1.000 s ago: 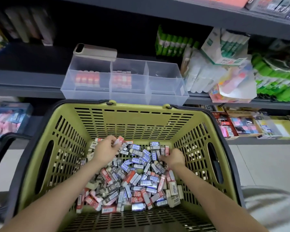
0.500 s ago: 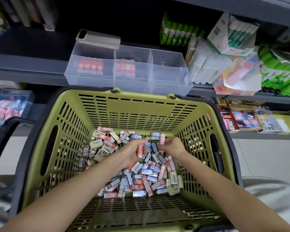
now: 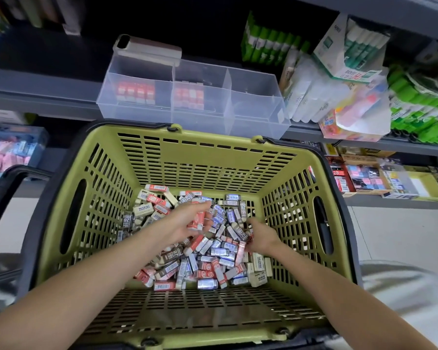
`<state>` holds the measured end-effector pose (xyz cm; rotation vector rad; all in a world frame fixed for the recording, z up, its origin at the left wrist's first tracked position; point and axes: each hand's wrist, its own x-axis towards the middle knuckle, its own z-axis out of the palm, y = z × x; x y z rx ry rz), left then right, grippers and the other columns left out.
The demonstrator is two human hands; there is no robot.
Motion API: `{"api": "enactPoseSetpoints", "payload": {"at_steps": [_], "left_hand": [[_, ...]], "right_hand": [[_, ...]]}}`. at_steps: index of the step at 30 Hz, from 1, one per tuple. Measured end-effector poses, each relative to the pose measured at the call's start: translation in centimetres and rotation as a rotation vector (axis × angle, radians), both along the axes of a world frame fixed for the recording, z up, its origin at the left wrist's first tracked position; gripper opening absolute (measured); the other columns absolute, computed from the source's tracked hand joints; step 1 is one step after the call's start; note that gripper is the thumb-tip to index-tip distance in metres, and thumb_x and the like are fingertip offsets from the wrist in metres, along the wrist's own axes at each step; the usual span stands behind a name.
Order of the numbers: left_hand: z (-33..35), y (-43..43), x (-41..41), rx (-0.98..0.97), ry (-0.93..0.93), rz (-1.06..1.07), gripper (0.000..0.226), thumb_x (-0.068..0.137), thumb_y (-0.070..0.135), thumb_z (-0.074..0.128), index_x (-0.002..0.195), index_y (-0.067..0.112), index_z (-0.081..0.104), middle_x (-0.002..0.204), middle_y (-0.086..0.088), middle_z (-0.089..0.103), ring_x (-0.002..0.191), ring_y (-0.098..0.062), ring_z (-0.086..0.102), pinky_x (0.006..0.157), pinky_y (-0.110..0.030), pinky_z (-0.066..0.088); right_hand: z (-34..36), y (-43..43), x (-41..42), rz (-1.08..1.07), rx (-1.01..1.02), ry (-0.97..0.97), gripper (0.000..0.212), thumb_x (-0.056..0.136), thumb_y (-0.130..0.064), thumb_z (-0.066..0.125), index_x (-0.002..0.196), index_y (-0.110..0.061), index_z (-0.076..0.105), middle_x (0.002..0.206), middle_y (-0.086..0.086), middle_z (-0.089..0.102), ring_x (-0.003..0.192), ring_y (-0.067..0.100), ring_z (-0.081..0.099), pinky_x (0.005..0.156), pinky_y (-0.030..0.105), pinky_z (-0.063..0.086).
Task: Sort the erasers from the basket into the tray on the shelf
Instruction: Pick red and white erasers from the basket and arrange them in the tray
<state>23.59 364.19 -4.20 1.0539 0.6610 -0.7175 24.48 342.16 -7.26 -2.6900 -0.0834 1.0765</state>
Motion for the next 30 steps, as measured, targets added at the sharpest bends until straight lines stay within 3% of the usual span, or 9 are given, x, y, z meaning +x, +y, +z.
{"api": "enactPoseSetpoints", "payload": {"at_steps": [7, 12, 14, 16, 19, 23, 25, 28, 30], "left_hand": [[2.9, 2.8, -0.5, 0.017, -0.071, -0.005, 0.016, 0.086, 0.015, 0.065, 0.098, 0.006, 0.059, 0.064, -0.004, 0.065, 0.055, -0.015, 0.060, 0.050, -0.024, 0.051], [4.6, 3.2, -1.2, -0.014, -0.126, 0.006, 0.022, 0.083, 0.009, 0.066, 0.102, 0.000, 0.060, 0.063, -0.004, 0.064, 0.055, -0.014, 0.058, 0.050, -0.024, 0.049], [4.8, 3.4, -1.6, -0.009, -0.134, 0.014, 0.027, 0.078, 0.005, 0.068, 0.103, -0.002, 0.060, 0.062, -0.004, 0.064, 0.055, -0.014, 0.059, 0.051, -0.023, 0.050], [4.9, 3.4, -1.9, 0.017, -0.136, 0.005, 0.030, 0.070, 0.006, 0.071, 0.098, 0.000, 0.061, 0.064, -0.004, 0.065, 0.056, -0.013, 0.058, 0.055, -0.024, 0.051], [4.6, 3.3, -2.3, 0.027, -0.134, 0.000, 0.032, 0.064, 0.010, 0.075, 0.093, 0.004, 0.061, 0.071, -0.005, 0.065, 0.059, -0.013, 0.060, 0.057, -0.025, 0.052], [4.4, 2.6, -2.4, -0.008, -0.143, -0.066, 0.044, 0.062, 0.029, 0.079, 0.097, 0.006, 0.062, 0.081, -0.007, 0.071, 0.076, -0.019, 0.068, 0.072, -0.033, 0.059], [4.5, 2.1, -2.7, -0.059, -0.116, -0.123, 0.055, 0.062, 0.039, 0.078, 0.103, 0.006, 0.061, 0.084, -0.008, 0.074, 0.082, -0.024, 0.070, 0.077, -0.038, 0.058], [4.4, 1.6, -3.3, -0.184, -0.066, -0.135, 0.053, 0.067, 0.037, 0.079, 0.105, 0.006, 0.061, 0.086, -0.013, 0.074, 0.082, -0.029, 0.071, 0.070, -0.039, 0.059], [4.5, 1.8, -3.6, -0.166, -0.038, -0.118, 0.045, 0.068, 0.020, 0.078, 0.106, 0.004, 0.060, 0.080, -0.013, 0.074, 0.072, -0.026, 0.071, 0.059, -0.033, 0.058]], "right_hand": [[-0.2, -0.8, 0.2, 0.014, 0.093, 0.006, 0.041, 0.076, -0.010, 0.074, 0.110, -0.011, 0.052, 0.118, 0.006, 0.053, 0.091, 0.016, 0.057, 0.082, 0.020, 0.049], [-0.1, -0.9, -0.1, 0.082, 0.065, -0.053, 0.035, 0.075, -0.014, 0.076, 0.104, -0.013, 0.056, 0.121, 0.004, 0.046, 0.111, 0.021, 0.050, 0.101, 0.026, 0.042], [0.5, -0.8, 0.0, 0.087, 0.072, -0.032, 0.027, 0.074, -0.009, 0.075, 0.087, -0.017, 0.052, 0.115, 0.001, 0.049, 0.109, 0.021, 0.051, 0.098, 0.028, 0.046], [1.3, -0.6, 0.1, 0.084, 0.083, -0.023, 0.031, 0.074, -0.003, 0.071, 0.075, -0.020, 0.045, 0.099, 0.000, 0.052, 0.093, 0.018, 0.056, 0.084, 0.028, 0.054], [3.6, 0.4, 0.4, -0.031, 0.128, -0.039, 0.024, 0.074, -0.001, 0.069, 0.084, -0.013, 0.051, 0.090, 0.003, 0.055, 0.068, 0.011, 0.055, 0.056, 0.018, 0.053], [8.4, 3.5, 1.0, -0.191, 0.515, -0.005, 0.026, 0.074, 0.003, 0.069, 0.088, -0.009, 0.051, 0.095, 0.012, 0.058, 0.067, 0.020, 0.064, 0.067, 0.033, 0.059], [10.4, 6.0, 0.2, -0.162, 0.689, 0.048, 0.028, 0.074, 0.003, 0.070, 0.088, -0.011, 0.050, 0.098, 0.012, 0.059, 0.068, 0.022, 0.066, 0.065, 0.032, 0.059], [11.4, 9.1, -1.1, -0.008, 0.700, -0.074, 0.042, 0.070, -0.010, 0.080, 0.096, -0.021, 0.049, 0.092, 0.005, 0.062, 0.063, 0.014, 0.063, 0.054, 0.026, 0.052], [11.5, 9.4, -1.2, -0.021, 0.699, -0.127, 0.053, 0.068, -0.022, 0.083, 0.110, -0.026, 0.052, 0.091, 0.003, 0.065, 0.070, 0.018, 0.066, 0.064, 0.033, 0.055]]}}
